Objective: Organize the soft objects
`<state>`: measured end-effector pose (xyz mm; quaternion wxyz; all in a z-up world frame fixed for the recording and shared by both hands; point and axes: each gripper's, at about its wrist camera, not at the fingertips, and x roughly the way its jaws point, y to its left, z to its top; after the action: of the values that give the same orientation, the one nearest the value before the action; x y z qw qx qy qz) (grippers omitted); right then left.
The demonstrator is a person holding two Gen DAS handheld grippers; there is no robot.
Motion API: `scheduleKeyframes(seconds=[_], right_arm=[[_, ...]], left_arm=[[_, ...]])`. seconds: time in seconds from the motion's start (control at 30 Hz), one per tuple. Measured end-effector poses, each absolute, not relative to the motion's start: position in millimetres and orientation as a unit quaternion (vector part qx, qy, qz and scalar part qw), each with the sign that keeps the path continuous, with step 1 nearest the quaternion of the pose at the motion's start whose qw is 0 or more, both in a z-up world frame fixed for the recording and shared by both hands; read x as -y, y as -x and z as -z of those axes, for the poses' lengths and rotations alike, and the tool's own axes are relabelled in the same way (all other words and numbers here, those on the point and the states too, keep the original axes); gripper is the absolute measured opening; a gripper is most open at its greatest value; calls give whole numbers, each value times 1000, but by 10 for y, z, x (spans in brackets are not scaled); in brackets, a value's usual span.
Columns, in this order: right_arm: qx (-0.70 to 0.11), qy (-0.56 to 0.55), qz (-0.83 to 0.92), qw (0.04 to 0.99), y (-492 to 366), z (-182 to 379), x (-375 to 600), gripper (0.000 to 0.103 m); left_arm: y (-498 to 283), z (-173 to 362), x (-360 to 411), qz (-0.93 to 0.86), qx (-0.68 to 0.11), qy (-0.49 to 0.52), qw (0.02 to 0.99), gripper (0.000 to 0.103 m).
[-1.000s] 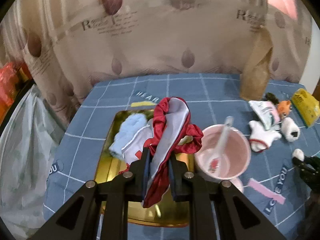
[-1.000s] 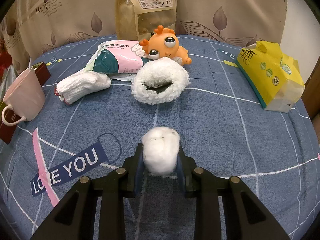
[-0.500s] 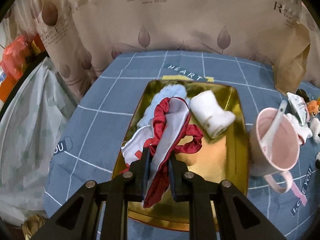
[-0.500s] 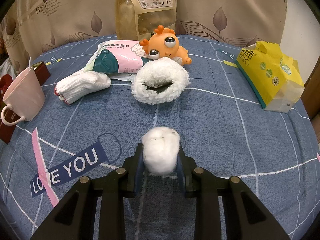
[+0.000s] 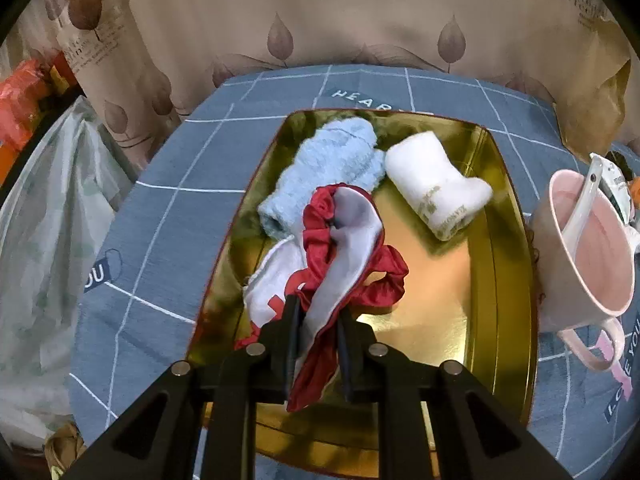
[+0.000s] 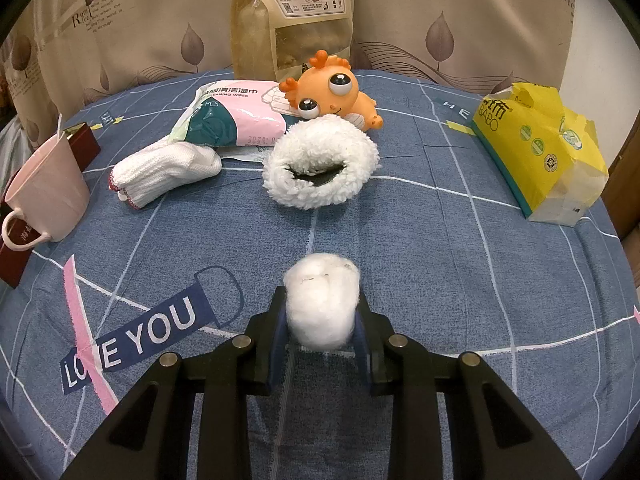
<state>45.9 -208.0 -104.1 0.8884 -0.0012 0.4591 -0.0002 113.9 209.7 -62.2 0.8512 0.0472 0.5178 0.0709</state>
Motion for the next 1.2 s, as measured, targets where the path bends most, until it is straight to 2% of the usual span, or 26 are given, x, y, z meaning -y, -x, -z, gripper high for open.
scheduleKeyframes(seconds=[0.17,0.33,0.6,0.7,0.73,1.0,1.2], right_arm=[[-460,3,2,888,-460,1037,2083,28],[-461,7,5,887,-459,1037,2083,28],[-464,22,14,886,-450,1029,2056,28],[-464,19,17,885,-450,1032,2059,28],[-465,19,19,885,-449,1030,2070,27],[-466,27,27,884,-494,966,1974,25],[-444,35,19,895,-470,694,1873,25]], left_arm=[[-1149,688,-2081,-67,-521,-52,850,21],[-1134,696,-2072,-63,-516,-53,853,33],[-1052,548,-2063,-57,-494,-49,866,36],[-988,435,-2075,-53,-478,-38,876,53],[-958,403,-2078,-50,-472,-34,879,55],[-844,158,-2154,-47,-443,-10,895,56],[-836,92,-2297,-61,-436,7,898,56]])
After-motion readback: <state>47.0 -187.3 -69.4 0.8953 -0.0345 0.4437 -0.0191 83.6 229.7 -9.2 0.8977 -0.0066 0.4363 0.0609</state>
